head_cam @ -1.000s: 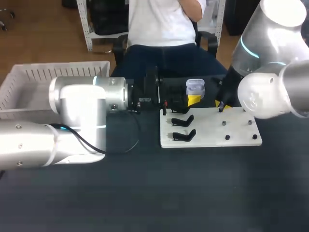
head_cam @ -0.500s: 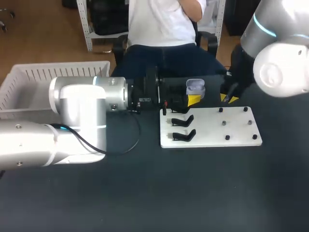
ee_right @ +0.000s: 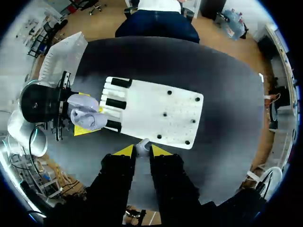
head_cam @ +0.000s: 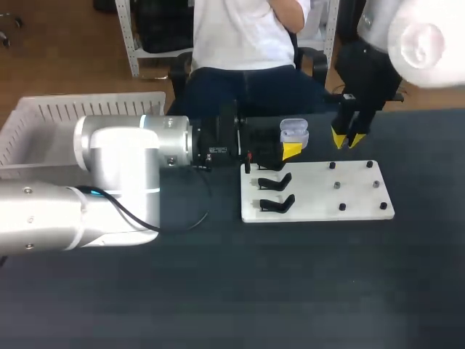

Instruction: Pick up each earbud case from the left stands, insert the matching earbuds, close the lid, and place the case in the box.

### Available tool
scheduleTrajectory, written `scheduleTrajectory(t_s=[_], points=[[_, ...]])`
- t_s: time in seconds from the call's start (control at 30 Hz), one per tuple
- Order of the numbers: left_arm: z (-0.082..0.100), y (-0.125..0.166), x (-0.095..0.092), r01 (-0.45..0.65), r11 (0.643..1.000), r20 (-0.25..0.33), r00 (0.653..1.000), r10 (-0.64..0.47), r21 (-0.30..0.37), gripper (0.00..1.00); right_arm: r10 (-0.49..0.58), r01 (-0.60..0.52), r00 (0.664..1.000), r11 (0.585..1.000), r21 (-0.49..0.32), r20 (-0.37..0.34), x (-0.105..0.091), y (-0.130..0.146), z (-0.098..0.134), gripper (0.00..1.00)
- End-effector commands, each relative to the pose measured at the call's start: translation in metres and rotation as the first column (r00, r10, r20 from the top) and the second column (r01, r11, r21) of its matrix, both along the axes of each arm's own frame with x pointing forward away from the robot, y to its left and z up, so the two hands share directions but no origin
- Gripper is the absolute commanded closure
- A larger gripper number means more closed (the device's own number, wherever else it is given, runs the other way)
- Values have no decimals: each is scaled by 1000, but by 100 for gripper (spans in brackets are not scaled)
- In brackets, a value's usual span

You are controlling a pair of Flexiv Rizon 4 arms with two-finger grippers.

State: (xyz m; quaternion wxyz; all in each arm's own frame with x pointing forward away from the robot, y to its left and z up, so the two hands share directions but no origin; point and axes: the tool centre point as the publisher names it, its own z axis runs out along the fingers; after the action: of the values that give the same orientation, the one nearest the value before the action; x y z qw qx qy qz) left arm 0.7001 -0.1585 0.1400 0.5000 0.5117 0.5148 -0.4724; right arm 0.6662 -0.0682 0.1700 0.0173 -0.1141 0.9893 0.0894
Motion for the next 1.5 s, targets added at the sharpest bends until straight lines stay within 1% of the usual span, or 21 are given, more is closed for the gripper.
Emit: scheduleTrajectory(t_s=[0.03, 0.07, 0.1, 0.17, 0.23, 0.27, 0.4, 0.53, 0.73, 0.9, 0.93, 1.0, 1.03, 1.07, 1.5], points=[[-1, 0, -1, -6, 1000, 5, 1000, 6, -6, 100, 19, -19, 1000, 1000, -12, -8, -14, 9, 16, 100], [-1, 0, -1, -6, 1000, 5, 1000, 6, -6, 100, 26, -26, 999, 1000, -3, -18, -17, 11, 19, 100], [-1, 0, -1, -6, 1000, 5, 1000, 6, -6, 100, 20, -21, 1000, 1000, -16, -12, -20, 12, 22, 100], [-1, 0, -1, -6, 1000, 5, 1000, 6, -6, 100, 37, -37, 999, 999, -15, -12, -27, 17, 30, 100], [-1, 0, -1, -6, 1000, 5, 1000, 6, -6, 100, 36, -36, 999, 999, -13, -10, -32, 19, 36, 100], [-1, 0, -1, -6, 1000, 5, 1000, 6, -6, 100, 34, -34, 999, 999, -26, -4, -34, 21, 39, 100], [-1, 0, -1, -6, 1000, 5, 1000, 6, -6, 100, 70, -70, 998, 997, -36, 7, -36, 32, 46, 100], [-1, 0, -1, -6, 1000, 5, 1000, 6, -6, 100, 110, -109, 993, 993, -33, 32, -34, 45, 48, 100], [-1, 0, -1, -6, 1000, 5, 1000, 6, -6, 100, 187, -188, 979, 982, 6, 76, -26, 66, 50, 100], [-1, 0, -1, -6, 1000, 5, 1000, 6, -6, 100, 269, -276, 954, 961, 33, 128, -18, 80, 53, 100], [-1, 0, -1, -6, 1000, 5, 1000, 6, -6, 100, 294, -303, 946, 952, 49, 140, -17, 82, 54, 100], [-1, 0, -1, -6, 1000, 5, 1000, 6, -6, 100, 311, -324, 936, 944, 61, 166, -17, 85, 56, 100], [-1, 0, -1, -6, 1000, 5, 1000, 6, -6, 100, 315, -333, 931, 940, 75, 186, -16, 87, 57, 100], [-1, 0, -1, -6, 1000, 5, 1000, 6, -6, 100, 291, -317, 934, 943, 102, 206, -15, 87, 59, 100], [-1, 0, -1, -6, 1000, 5, 1000, 6, -6, 100, 291, -317, 934, 943, 102, 206, -15, 87, 59, 100]])
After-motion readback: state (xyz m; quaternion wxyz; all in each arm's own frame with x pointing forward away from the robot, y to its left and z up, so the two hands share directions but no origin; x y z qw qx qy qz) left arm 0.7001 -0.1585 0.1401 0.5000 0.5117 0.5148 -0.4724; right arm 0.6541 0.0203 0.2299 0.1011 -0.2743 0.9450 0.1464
